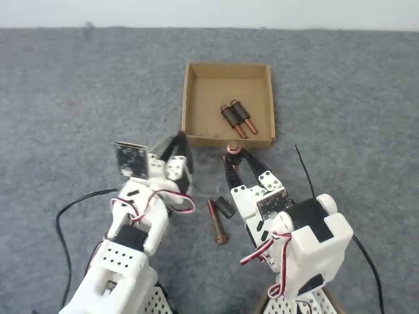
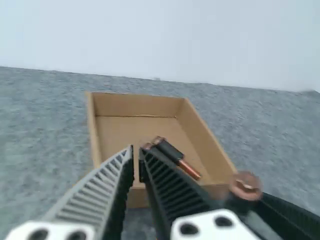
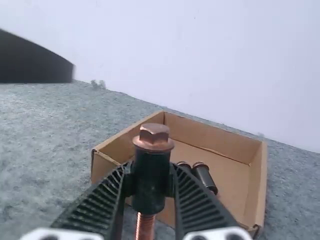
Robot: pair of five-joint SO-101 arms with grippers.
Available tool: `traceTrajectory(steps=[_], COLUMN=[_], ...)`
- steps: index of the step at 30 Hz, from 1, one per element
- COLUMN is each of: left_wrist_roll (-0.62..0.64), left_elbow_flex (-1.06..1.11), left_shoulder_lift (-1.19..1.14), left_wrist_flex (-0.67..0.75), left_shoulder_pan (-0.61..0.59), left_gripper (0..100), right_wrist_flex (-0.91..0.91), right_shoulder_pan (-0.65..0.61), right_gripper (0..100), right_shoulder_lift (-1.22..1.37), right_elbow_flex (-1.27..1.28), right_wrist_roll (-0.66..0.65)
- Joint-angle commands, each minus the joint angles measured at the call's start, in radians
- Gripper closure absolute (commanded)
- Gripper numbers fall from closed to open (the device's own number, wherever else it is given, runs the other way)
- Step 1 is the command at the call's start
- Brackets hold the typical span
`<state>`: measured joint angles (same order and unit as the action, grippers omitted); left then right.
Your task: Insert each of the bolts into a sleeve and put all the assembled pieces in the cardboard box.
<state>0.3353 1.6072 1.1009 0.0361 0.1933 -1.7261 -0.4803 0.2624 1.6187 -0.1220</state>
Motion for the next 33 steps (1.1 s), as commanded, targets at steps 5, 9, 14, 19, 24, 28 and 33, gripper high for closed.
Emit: traceTrajectory(steps=[5, 9, 14, 19, 24, 28, 33], left_wrist_roll=[-0.003, -0.012, -0.138, -0.153, -0.158, -0.23, -0.244], left_elbow_flex=[0.062, 0.073, 0.071, 0.054, -0.05, -0.084, -0.097], left_shoulder_lift=[0.034, 0.034, 0.034, 0.034, 0.034, 0.034, 0.034], left_wrist_flex=[0.006, -0.015, -0.132, -0.215, -0.486, -0.628, -0.71], left_shoulder_pan=[-0.201, -0.29, -0.331, -0.331, -0.331, -0.331, -0.381], left_gripper=[99, 99, 99, 99, 99, 99, 99], right_wrist_flex=[-0.024, -0.025, -0.025, -0.015, 0.067, 0.15, 0.259], right_shoulder_pan=[0.044, 0.044, 0.068, 0.101, 0.104, 0.104, 0.136], right_gripper=[99.1, 99.1, 99.1, 99.1, 99.1, 99.1, 99.1], right_shoulder_lift=[-0.045, -0.045, -0.048, -0.113, -0.171, -0.222, -0.308], right_elbow_flex=[0.005, 0.009, 0.003, 0.012, 0.026, 0.028, 0.028], right_wrist_roll=[-0.012, -0.014, -0.014, -0.008, -0.008, -0.012, -0.012])
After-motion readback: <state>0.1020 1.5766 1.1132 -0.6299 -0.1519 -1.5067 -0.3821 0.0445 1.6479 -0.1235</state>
